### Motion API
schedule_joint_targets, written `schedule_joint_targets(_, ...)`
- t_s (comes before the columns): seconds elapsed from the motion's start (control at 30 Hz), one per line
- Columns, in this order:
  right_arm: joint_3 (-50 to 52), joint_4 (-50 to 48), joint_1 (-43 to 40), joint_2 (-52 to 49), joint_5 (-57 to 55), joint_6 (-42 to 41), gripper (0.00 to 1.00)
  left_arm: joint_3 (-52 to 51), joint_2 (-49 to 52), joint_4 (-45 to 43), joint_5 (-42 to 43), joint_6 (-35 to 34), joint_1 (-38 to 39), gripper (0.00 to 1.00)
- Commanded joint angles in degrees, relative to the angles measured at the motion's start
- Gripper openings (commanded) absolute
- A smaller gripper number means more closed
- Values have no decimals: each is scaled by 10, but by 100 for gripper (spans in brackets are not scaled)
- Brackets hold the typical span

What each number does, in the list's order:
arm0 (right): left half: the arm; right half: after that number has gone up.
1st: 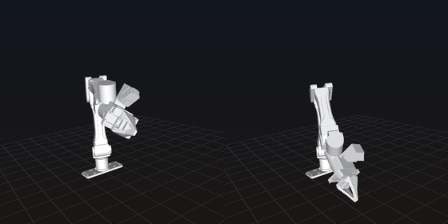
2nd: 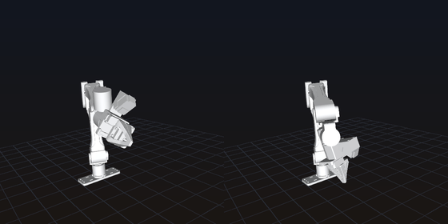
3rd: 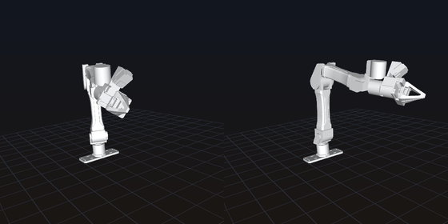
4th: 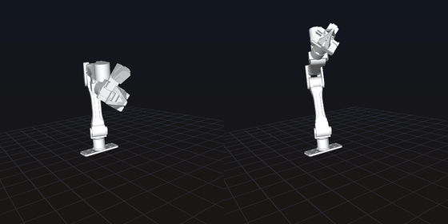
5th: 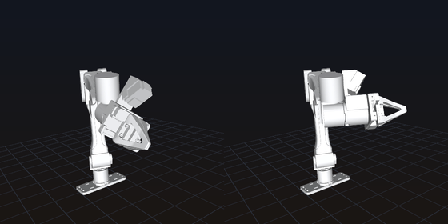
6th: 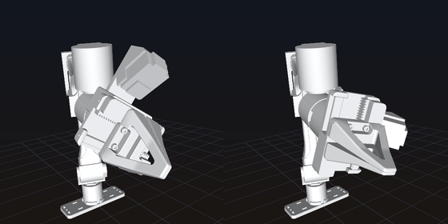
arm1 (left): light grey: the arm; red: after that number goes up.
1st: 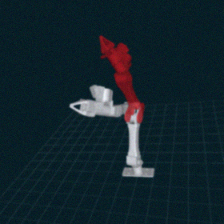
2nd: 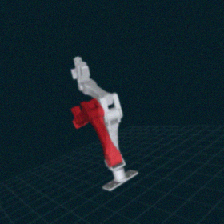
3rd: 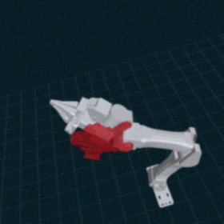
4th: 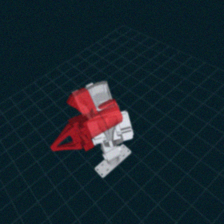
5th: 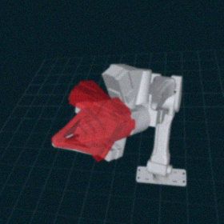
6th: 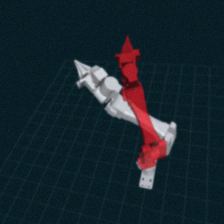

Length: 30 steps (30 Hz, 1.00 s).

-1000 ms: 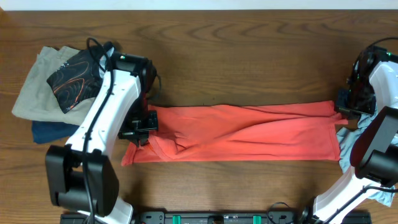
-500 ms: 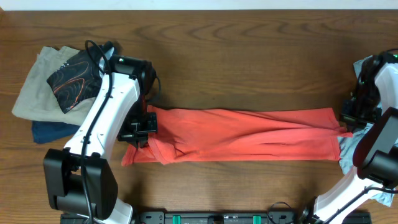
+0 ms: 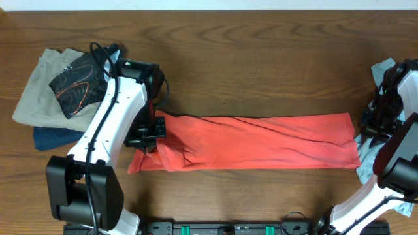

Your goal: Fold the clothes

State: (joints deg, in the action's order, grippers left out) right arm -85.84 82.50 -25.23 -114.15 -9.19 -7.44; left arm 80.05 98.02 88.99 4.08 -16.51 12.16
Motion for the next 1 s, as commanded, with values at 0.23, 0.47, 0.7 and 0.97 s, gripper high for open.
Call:
schedule_joint_targets(0.23, 24, -77, 3, -1, 149, 72, 11, -3, -6, -12, -7, -1, 0, 6)
schedule_joint_targets(0.47, 111, -177, 25, -1, 157, 73, 9, -3, -6, -68, 41, -1, 0, 6)
schedule_joint_targets(0.7, 158, -234, 32, -1, 157, 73, 9, -3, -5, -171, 96, -1, 2, 6)
schedule_joint_targets(0.97, 158, -234, 32, -1, 157, 73, 8, -27, 18, -277, 80, -22, 24, 6)
